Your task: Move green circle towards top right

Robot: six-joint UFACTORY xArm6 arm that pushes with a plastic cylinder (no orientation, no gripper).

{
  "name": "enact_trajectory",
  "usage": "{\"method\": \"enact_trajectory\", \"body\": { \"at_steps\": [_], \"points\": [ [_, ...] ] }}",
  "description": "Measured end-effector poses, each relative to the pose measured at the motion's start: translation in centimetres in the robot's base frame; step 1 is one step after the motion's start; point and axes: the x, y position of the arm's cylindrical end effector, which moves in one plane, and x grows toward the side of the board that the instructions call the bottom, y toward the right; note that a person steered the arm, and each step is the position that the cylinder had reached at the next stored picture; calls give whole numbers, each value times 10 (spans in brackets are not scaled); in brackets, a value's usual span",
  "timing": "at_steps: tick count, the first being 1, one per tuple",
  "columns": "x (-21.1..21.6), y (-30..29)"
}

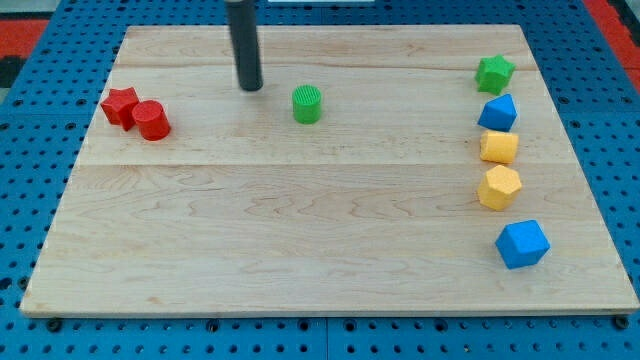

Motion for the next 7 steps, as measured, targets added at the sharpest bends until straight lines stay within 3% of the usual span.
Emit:
{"method": "enact_trajectory", "body": {
  "at_steps": [1, 3, 4, 6, 7],
  "points": [
    [42, 1],
    [-10, 132],
    [-50, 150],
    [-77, 138],
    [-78, 169]
  ]
}}
